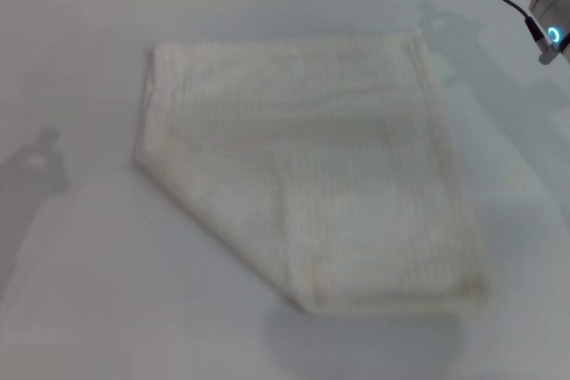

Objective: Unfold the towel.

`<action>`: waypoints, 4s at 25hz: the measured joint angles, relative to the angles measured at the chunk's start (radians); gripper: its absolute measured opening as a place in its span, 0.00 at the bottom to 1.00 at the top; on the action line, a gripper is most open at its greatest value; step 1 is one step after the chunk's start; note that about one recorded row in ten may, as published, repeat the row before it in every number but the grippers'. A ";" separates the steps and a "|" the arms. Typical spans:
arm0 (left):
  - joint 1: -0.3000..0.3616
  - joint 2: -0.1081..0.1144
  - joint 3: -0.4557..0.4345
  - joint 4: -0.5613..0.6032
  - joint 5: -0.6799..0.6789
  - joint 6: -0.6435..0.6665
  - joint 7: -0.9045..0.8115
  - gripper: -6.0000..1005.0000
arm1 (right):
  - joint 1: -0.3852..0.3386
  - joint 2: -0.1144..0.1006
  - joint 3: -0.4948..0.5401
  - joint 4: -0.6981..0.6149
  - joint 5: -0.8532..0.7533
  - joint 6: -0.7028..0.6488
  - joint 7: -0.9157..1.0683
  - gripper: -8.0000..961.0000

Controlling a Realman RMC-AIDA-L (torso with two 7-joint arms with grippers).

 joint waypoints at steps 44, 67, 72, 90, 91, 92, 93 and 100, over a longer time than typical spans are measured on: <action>-0.008 0.002 0.072 0.000 0.002 -0.001 -0.009 0.05 | 0.017 -0.002 -0.112 -0.065 -0.003 0.140 0.008 0.01; -0.011 0.001 0.080 0.000 0.002 -0.003 -0.011 0.05 | 0.021 -0.002 -0.153 -0.091 -0.003 0.183 0.011 0.01; -0.012 0.001 0.082 0.000 0.002 -0.003 -0.011 0.05 | 0.025 -0.002 -0.153 -0.092 -0.003 0.184 0.011 0.01; -0.035 0.004 0.144 0.007 0.002 -0.026 -0.012 0.09 | 0.125 -0.108 -0.337 -0.337 -0.898 0.476 1.094 0.01; -0.035 0.004 0.144 0.005 0.002 -0.026 -0.012 0.12 | 0.143 -0.121 -0.334 -0.337 -1.004 0.452 1.204 0.01; -0.036 0.003 0.143 0.005 0.002 -0.026 -0.012 0.15 | 0.164 -0.135 -0.331 -0.337 -1.109 0.420 1.297 0.01; -0.035 0.003 0.144 0.005 0.002 -0.026 -0.012 0.18 | 0.184 -0.148 -0.330 -0.337 -1.201 0.386 1.386 0.01; -0.052 0.003 0.152 0.002 0.002 -0.028 -0.012 0.35 | 0.301 -0.182 -0.326 -0.305 -1.629 0.227 1.707 0.01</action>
